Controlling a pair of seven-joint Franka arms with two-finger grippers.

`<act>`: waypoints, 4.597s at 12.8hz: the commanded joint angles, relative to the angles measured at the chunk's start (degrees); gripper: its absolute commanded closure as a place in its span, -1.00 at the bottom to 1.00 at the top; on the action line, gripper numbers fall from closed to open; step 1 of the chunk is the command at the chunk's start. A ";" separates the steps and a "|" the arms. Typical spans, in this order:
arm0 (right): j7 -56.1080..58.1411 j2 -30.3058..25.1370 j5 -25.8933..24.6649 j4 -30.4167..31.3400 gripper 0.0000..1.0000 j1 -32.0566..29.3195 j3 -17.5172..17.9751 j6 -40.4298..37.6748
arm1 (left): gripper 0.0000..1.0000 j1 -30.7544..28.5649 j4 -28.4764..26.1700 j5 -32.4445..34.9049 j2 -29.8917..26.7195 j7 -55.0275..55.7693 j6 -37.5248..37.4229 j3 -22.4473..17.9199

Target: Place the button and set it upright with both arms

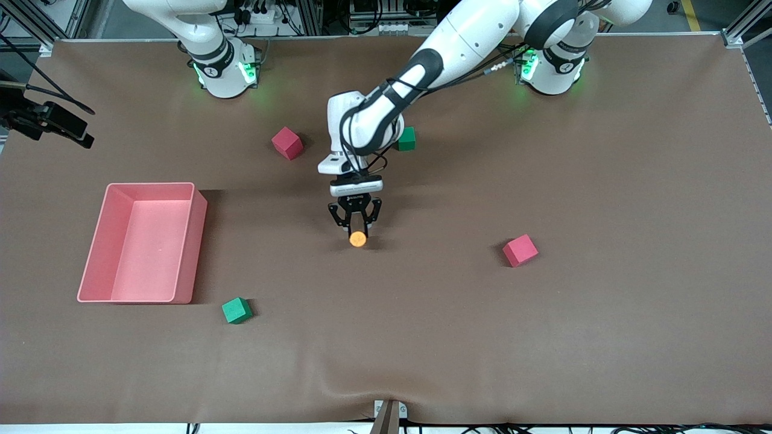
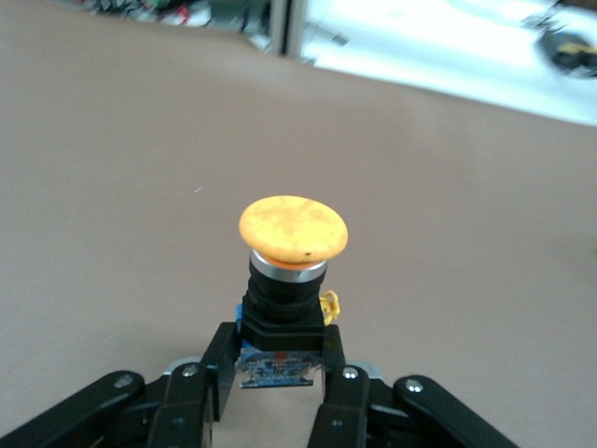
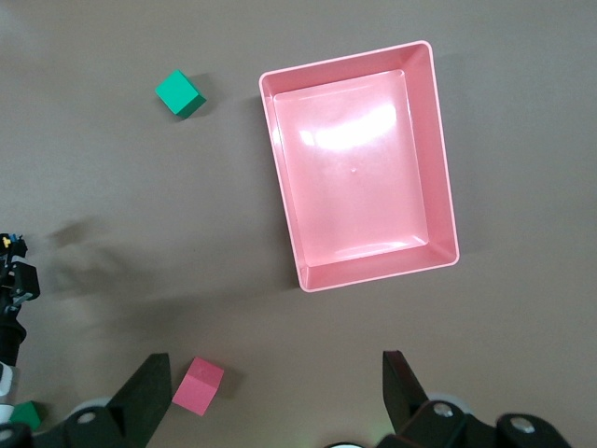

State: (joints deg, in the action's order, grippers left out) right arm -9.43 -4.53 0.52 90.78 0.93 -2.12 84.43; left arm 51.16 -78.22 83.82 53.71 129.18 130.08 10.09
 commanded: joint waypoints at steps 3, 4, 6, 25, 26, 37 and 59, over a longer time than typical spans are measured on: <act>0.46 -0.13 -0.08 -0.34 -1.00 -0.66 0.28 -0.76 | 1.00 1.31 -0.09 10.91 2.53 8.98 0.87 -0.86; 0.46 -0.13 -0.08 -0.34 -1.00 -0.67 0.28 -0.76 | 1.00 1.40 -0.26 11.44 2.54 8.81 0.87 -0.86; 0.46 -0.13 -0.08 -0.34 -1.00 -0.49 0.28 -0.84 | 1.00 1.05 -0.09 13.37 3.58 8.63 0.87 -0.94; 0.46 -0.13 0.18 -0.25 -1.00 0.74 -1.92 -1.28 | -1.00 5.44 0.52 -31.28 -5.27 6.72 -4.38 0.64; 0.46 -0.13 0.27 -0.25 -1.00 0.65 -1.92 -1.20 | -1.00 5.18 0.52 -36.23 -7.03 3.05 -7.36 0.72; 0.38 -0.13 0.27 -0.25 -1.00 0.92 -1.92 -1.37 | -1.00 -15.45 0.35 -66.33 -36.11 -54.20 -38.98 0.11; 0.38 -0.05 0.35 -0.43 -1.00 2.06 -2.97 -1.02 | -1.00 -54.76 -14.24 -83.56 -60.04 -119.42 -45.35 0.20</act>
State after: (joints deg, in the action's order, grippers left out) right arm -9.43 -4.43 0.67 90.73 2.20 -4.59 83.61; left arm -2.88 -93.63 1.16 -6.37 10.94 85.62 9.81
